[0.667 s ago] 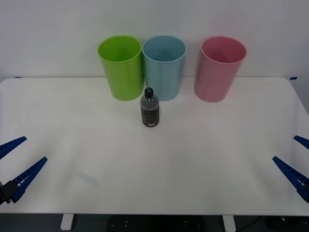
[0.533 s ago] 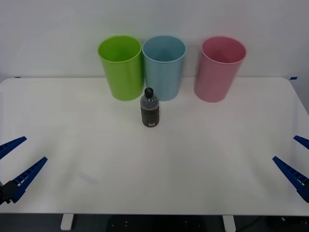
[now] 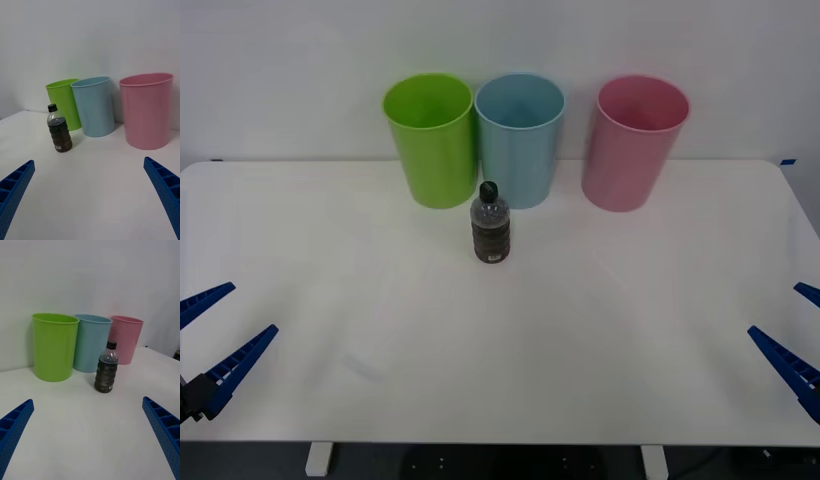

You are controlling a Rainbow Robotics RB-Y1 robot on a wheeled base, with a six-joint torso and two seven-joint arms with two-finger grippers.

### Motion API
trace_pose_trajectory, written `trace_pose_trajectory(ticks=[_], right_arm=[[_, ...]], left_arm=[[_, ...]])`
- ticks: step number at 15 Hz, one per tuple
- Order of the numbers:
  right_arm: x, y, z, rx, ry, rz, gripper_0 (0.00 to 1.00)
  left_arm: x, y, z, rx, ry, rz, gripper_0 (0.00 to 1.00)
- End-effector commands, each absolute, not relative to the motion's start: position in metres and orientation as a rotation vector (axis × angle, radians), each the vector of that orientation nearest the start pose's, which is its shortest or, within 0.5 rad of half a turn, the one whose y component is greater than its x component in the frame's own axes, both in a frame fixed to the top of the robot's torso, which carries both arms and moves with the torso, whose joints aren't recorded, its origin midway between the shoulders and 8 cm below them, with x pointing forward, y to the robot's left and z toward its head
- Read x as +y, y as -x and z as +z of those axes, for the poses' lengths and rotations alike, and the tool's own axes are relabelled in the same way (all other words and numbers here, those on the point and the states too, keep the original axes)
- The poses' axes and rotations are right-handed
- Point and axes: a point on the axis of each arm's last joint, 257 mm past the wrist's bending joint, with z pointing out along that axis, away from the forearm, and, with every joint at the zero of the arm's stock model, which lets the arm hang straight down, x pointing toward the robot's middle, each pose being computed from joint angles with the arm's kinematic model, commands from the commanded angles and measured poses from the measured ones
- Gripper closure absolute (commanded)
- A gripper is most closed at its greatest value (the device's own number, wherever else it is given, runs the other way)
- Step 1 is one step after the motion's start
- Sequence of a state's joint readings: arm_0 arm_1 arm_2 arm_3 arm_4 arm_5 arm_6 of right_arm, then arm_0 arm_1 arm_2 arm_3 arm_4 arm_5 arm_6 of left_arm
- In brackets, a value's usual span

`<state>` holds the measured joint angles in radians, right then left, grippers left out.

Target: Grasp the object on the table and drop it into the matching bin: aluminum can to the light blue bin, PET bottle to the pink bin.

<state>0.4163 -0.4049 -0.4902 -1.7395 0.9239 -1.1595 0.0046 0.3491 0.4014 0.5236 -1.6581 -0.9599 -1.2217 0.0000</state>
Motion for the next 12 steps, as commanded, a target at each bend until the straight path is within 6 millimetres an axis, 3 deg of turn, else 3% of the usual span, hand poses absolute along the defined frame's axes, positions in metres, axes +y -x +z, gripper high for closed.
trace_pose_trajectory(ticks=[1, 8, 12], right_arm=[[-0.304, -0.341, -0.169, 1.44, 0.454, 0.587, 0.0], [-0.257, -0.365, -0.2, 1.442, 0.515, 0.662, 0.0], [-0.244, -0.38, -0.216, 1.42, 0.579, 0.609, 0.0]], left_arm=[[0.33, -0.342, -0.169, 1.441, -0.465, -0.567, 0.0], [0.33, -0.342, -0.169, 1.441, -0.465, -0.567, 0.0], [0.33, -0.342, -0.169, 1.441, -0.465, -0.567, 0.0]])
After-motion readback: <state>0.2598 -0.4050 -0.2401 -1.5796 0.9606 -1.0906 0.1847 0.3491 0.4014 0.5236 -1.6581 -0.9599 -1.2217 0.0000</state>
